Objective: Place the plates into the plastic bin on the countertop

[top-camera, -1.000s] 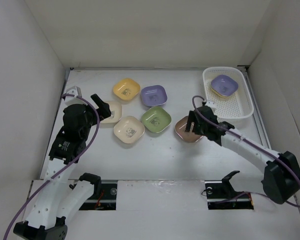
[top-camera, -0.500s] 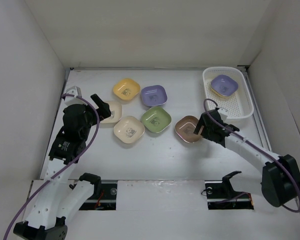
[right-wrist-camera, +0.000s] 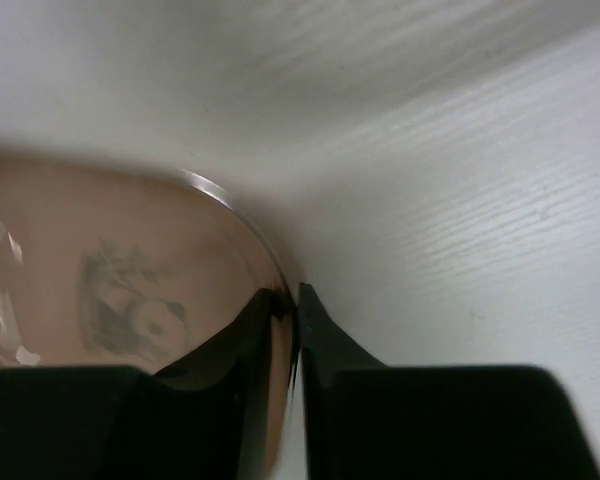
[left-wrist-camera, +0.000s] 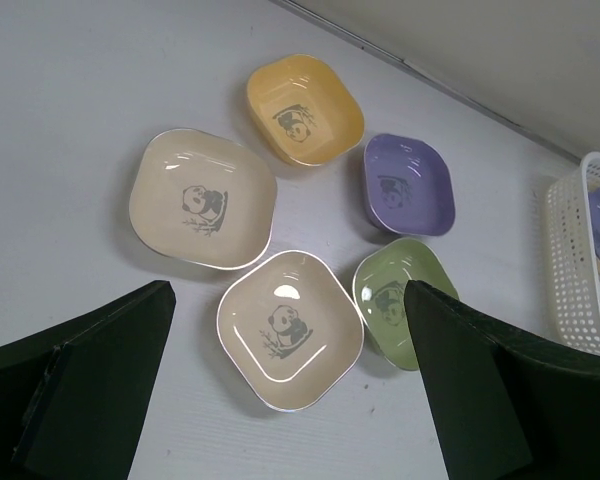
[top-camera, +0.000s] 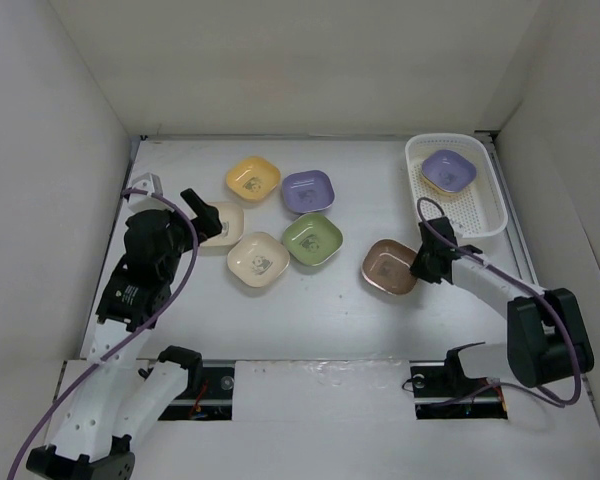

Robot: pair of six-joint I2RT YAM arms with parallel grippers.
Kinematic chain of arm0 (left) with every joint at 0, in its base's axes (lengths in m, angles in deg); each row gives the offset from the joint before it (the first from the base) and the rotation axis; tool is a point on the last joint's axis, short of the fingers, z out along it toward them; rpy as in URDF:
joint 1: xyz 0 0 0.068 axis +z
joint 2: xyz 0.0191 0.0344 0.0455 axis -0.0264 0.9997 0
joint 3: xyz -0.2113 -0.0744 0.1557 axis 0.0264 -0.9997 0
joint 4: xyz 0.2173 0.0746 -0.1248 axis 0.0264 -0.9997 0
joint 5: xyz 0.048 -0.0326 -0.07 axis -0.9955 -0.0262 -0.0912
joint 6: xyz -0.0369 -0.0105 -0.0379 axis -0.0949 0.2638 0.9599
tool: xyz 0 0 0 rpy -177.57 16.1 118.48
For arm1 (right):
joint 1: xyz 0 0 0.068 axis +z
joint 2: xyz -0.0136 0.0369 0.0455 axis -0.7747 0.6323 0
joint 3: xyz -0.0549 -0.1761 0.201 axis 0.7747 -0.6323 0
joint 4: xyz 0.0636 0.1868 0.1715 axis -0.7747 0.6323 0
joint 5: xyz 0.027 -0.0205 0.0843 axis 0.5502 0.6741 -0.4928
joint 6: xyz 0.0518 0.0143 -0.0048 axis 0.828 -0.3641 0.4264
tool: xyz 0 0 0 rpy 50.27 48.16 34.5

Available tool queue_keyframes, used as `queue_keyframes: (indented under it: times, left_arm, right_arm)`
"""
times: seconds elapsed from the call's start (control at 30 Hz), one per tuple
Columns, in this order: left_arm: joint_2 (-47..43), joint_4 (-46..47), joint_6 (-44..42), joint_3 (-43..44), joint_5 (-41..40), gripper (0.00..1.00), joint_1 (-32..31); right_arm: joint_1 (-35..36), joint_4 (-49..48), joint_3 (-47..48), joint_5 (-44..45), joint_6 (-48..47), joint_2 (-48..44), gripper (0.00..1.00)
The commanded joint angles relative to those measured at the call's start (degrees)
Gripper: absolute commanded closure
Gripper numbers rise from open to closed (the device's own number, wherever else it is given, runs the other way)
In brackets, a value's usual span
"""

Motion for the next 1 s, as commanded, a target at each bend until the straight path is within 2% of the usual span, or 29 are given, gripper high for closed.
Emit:
queue_keyframes:
  times: [0.0, 0.03, 0.1, 0.23, 0.43, 0.53, 0.63, 0.67, 0.7, 0.8, 0.97]
  left_arm:
    - [-2.05, 2.12, -0.39, -0.64, 0.09, 0.0, -0.16]
    - [-2.05, 2.12, -0.39, -0.64, 0.08, 0.0, -0.16]
    - [-2.58, 2.12, -0.39, -0.64, 0.08, 0.0, -0.16]
    - [-2.58, 2.12, -0.39, -0.64, 0.08, 0.0, -0.16]
    - [-2.05, 2.12, -0.39, -0.64, -0.45, 0.0, -0.16]
    - [-2.05, 2.12, -0.39, -0.64, -0.97, 0.0, -0.16]
    - [-1.53, 2.12, -0.39, -0.64, -0.98, 0.0, -0.16]
    - [-1.53, 2.12, -0.39, -0.64, -0.98, 0.0, -0.16]
    - [-1.53, 2.12, -0.39, -0.64, -0.98, 0.0, -0.16]
    - [-2.05, 2.12, -0.39, -0.64, -0.28, 0.0, -0.16]
    - [-3.37, 3.7, -0.92, -1.17, 0.87, 0.0, -0.68]
  right_arm:
    - [-0.34, -0.66, 2.75, -0.67, -1.21, 1.18, 0.87]
    - [-0.34, -0.66, 3.45, -0.06, -1.21, 1.18, 1.0]
    - [0.89, 1.17, 3.98, 1.7, 0.02, 1.18, 1.0]
    - [5.45, 5.48, 7.4, 3.45, 1.33, -4.7, 1.0]
    - [5.46, 8.13, 15.05, 0.13, 0.21, -13.13, 1.0]
    - [2.75, 7.51, 20.31, -1.99, -0.58, -13.15, 1.0]
    - [-3.39, 4.27, 25.33, -0.49, -2.34, -9.82, 1.0]
    - [-5.94, 2.52, 26.64, -1.19, -3.65, -6.06, 1.0]
    - [-10.92, 1.02, 27.96, -5.81, -5.23, -3.77, 1.0]
    - [-16.23, -3.63, 32.27, -7.78, -9.2, 5.64, 1.0]
    - [-25.64, -4.18, 44.11, -11.91, -10.61, 19.53, 1.0]
